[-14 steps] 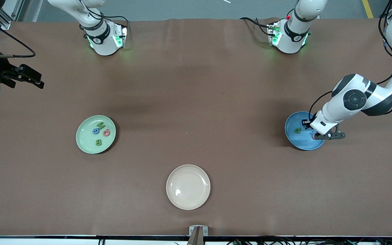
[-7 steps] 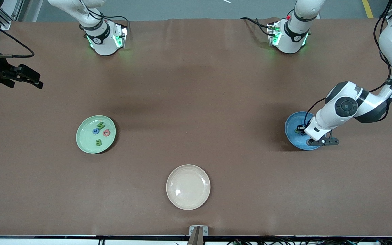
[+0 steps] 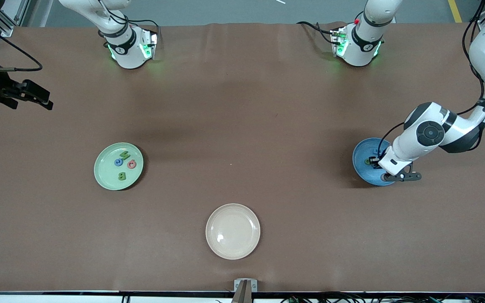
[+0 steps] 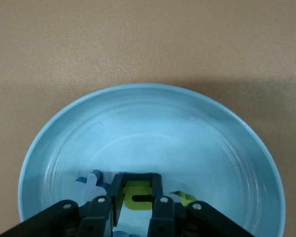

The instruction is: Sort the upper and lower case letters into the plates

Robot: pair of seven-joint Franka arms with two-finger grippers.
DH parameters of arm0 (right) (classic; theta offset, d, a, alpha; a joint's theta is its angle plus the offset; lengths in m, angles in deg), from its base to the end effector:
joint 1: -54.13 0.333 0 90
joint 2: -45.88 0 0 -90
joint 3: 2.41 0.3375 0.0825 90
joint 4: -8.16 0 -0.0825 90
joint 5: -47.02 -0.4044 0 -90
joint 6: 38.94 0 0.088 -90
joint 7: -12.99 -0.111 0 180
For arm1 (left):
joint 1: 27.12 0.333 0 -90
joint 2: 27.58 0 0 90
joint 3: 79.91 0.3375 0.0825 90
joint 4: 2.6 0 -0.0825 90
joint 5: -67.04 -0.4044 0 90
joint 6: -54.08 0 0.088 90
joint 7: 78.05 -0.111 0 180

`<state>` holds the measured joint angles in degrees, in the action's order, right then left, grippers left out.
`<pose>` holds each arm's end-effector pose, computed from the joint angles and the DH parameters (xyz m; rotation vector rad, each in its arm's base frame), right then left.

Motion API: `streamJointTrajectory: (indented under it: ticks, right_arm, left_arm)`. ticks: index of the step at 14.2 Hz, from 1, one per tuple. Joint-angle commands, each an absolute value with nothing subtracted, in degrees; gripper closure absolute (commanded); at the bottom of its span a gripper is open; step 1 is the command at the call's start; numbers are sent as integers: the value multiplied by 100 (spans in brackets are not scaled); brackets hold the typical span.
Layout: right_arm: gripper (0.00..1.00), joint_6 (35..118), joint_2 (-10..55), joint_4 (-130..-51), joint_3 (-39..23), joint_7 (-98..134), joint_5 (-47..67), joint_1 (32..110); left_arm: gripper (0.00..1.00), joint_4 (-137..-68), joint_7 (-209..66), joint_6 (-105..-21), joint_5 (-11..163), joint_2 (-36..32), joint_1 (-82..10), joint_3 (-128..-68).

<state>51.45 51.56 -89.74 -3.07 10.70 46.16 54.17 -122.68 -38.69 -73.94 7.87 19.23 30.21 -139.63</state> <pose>0.5404 -0.0045 0.6300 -3.1245 0.0798 0.0503 0.5789 -0.0055 0.1840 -3.0825 -0.0062 0.0436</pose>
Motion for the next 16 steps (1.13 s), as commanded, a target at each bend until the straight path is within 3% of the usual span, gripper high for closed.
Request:
streamJointTrajectory:
  ticks: [1, 2, 9, 16]
  right_arm:
    - [0, 5203, 5344, -9151, -329, 1105, 4667, 5457]
    - [0, 5194, 5344, -9151, -329, 1097, 4658, 5457]
    - [0, 5159, 5344, -9151, -329, 1035, 4587, 5466]
    - [0, 5141, 5344, -9151, -338, 1088, 4482, 5484]
  left_arm:
    - [19, -12195, -3842, -7433, 675, 1989, 2930, -13906]
    - [0, -12195, -3841, -7433, 675, 1980, 2931, -13906]
    - [0, -12125, -3876, -7354, 946, 1787, 2983, -14204]
    - [0, -11694, -6405, -7232, 4962, -223, 2931, -14056]
